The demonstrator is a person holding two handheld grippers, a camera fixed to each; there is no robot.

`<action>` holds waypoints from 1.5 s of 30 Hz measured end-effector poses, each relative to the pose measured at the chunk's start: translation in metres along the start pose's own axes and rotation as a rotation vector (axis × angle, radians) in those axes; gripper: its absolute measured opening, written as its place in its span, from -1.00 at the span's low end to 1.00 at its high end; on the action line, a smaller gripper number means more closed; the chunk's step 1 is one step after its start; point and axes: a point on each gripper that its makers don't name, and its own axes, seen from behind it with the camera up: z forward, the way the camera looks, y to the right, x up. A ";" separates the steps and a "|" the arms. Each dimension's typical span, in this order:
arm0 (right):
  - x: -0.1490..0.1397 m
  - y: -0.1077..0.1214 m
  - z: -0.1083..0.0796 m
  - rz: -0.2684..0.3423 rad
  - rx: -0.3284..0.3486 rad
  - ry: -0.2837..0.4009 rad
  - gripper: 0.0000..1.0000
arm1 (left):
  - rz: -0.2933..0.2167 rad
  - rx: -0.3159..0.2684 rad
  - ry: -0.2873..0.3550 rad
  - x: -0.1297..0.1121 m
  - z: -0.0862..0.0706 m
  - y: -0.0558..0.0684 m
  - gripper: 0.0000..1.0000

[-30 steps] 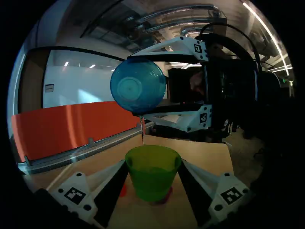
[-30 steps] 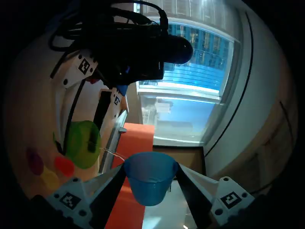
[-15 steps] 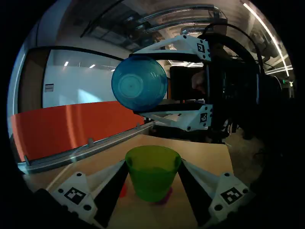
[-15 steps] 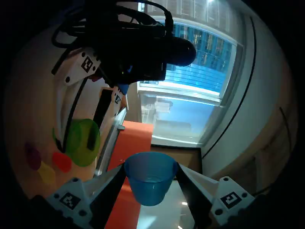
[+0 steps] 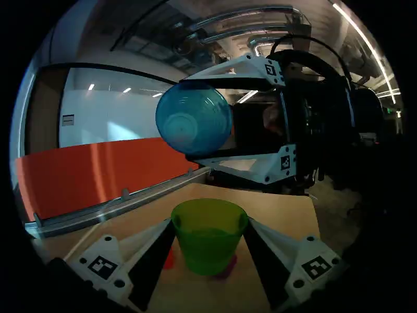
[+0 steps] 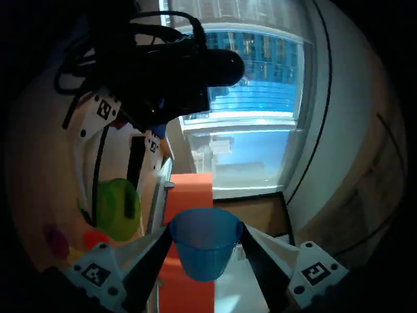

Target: Pour water

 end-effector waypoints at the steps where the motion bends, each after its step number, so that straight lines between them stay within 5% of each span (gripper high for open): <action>1: -0.001 0.000 0.000 0.042 -0.004 0.002 0.83 | 0.003 0.002 -0.001 0.000 0.000 -0.001 0.73; 28: -0.012 -0.015 -0.019 1.160 -0.014 0.090 0.82 | 0.009 0.059 -0.002 -0.008 -0.016 -0.020 0.73; 35: -0.018 -0.020 -0.024 1.270 0.004 0.088 0.83 | -0.005 0.080 0.000 -0.009 -0.023 -0.026 0.73; 45: -0.023 -0.032 -0.030 1.294 0.031 0.068 0.82 | -0.013 0.115 -0.007 -0.013 -0.030 -0.036 0.73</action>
